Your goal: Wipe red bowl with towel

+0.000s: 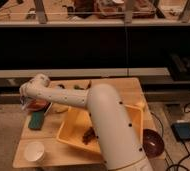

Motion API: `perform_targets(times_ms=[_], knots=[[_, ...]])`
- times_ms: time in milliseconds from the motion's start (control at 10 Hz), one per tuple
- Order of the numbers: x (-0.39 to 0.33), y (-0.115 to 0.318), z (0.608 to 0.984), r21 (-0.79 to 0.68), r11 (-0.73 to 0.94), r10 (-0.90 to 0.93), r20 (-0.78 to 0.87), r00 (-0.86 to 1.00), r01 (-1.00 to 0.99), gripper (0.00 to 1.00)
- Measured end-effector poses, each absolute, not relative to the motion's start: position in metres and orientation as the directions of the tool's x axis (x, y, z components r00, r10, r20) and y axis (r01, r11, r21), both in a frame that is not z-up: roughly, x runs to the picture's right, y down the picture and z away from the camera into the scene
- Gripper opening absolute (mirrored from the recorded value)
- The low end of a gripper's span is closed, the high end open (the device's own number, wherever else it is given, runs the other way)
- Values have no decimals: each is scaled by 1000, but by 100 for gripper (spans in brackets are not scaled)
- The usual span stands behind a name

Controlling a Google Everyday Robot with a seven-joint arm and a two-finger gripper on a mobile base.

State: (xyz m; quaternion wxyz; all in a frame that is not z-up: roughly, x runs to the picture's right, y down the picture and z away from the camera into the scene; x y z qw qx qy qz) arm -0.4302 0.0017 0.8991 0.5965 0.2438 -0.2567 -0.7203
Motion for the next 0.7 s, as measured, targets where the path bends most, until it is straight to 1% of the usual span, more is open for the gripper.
perform_targets(times_ms=[300, 700], knots=[[-413, 17, 901, 654, -124, -988, -11, -154, 746, 0], [-365, 17, 908, 607, -60, -997, 7, -81, 793, 0]])
